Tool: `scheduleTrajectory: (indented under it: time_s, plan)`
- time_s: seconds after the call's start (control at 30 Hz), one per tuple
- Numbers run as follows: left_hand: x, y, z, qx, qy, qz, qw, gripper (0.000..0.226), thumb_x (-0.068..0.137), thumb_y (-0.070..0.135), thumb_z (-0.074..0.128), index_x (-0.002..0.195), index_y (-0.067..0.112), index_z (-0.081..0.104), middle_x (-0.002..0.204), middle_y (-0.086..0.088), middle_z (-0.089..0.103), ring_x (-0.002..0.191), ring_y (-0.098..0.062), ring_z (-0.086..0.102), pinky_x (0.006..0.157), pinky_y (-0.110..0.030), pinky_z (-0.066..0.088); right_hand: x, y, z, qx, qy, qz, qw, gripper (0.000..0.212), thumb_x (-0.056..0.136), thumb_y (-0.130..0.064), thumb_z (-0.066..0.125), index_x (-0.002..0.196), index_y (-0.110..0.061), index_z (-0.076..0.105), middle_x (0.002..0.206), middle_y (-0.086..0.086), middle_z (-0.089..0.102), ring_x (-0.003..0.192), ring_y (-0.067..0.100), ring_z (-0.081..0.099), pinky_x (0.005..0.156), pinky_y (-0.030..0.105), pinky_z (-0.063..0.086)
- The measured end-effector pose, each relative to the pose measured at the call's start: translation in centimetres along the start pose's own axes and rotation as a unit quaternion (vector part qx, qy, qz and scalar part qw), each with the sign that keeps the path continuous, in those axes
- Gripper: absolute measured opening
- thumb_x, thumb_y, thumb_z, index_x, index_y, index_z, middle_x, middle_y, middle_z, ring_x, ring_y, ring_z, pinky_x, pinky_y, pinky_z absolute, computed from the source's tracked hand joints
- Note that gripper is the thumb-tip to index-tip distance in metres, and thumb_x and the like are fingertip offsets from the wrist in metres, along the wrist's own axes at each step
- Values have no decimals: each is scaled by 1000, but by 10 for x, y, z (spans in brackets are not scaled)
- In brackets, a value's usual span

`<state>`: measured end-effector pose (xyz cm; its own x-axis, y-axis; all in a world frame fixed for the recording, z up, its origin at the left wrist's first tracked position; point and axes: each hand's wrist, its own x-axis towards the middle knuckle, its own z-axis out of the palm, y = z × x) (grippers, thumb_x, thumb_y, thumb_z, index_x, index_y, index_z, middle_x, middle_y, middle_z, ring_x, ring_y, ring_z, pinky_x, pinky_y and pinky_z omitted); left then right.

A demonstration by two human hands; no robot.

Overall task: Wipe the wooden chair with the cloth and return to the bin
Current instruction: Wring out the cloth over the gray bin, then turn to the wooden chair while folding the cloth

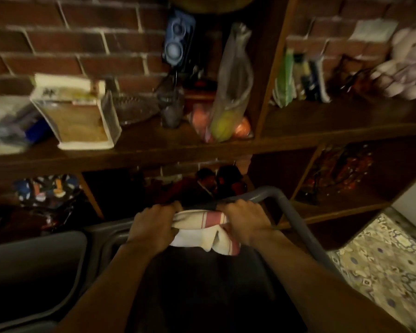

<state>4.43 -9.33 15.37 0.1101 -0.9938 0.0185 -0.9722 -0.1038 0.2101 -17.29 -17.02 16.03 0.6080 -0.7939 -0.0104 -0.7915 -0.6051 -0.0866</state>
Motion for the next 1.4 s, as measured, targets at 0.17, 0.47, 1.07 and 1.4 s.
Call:
scheduleTrajectory:
  time_s: [0.17,0.47,1.07,1.4]
  plan:
    - [13,24,-82,11,93,55,994,36,83,34,70,115,38,56,114,2,67,104,-26,63,83,-38,48,-11,-1,-91,-30,95,19,995,28,87,-36,58,114,-36,55,109,5,67,102,33,62,81,44,48]
    - [10,53,-213,0,207,120,971,34,77,28,68,107,39,58,102,-1,69,93,-32,64,66,-36,43,-42,-18,-223,-65,224,17,972,33,86,-34,61,119,-37,57,97,6,63,91,35,61,66,38,37]
    - [20,163,-235,-28,238,280,930,31,76,29,74,99,42,59,97,6,70,89,-28,65,64,-35,39,-144,31,-254,-118,258,171,943,23,83,-37,63,105,-35,54,98,4,66,88,35,61,63,38,37]
    - [-10,373,-165,-70,154,428,888,28,75,28,75,91,41,56,79,16,57,72,-16,53,60,-33,33,-326,145,-225,-124,247,333,902,23,83,-39,65,104,-32,57,97,5,69,90,34,63,64,36,40]
